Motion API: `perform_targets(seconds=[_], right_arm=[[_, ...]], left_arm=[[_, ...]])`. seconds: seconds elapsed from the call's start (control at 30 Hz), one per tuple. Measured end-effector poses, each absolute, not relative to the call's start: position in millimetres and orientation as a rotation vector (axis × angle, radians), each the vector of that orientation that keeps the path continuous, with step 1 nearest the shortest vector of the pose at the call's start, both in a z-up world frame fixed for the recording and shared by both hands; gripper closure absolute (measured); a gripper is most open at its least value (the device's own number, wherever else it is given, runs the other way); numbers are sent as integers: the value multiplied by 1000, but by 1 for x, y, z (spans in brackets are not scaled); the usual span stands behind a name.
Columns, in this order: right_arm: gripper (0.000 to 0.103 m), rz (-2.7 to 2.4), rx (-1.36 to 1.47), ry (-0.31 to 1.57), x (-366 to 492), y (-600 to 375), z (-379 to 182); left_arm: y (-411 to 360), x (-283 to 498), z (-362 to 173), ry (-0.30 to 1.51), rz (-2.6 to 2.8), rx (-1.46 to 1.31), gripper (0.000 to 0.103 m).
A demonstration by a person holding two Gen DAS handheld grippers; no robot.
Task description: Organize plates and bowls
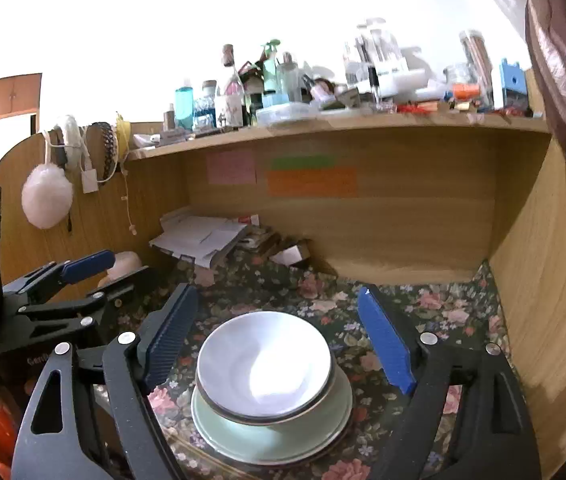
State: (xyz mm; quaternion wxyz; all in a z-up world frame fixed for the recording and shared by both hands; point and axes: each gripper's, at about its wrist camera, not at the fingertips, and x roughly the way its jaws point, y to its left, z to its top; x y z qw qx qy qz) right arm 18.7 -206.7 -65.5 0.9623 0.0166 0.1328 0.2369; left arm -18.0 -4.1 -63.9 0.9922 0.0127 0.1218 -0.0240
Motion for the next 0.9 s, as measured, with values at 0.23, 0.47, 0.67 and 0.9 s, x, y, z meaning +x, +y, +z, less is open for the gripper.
perform_targets(seconds=[0.23,0.47,0.67,0.9], right_arm=[[1,461,43,227,7,-208,-65],[0,455,50,206,-1,-207,-65],[0,456,54,208,-2,-206,-66],[0,460,59,212,-1,-205,-67]], left_arm=[[-8,-30,-67,203,-55,22,11],[-6,-34,-68,200,-67,0,11],[-5,-38,-69,191,-73,-5,11],[-5,-37,-69,189,-70,-5,10]])
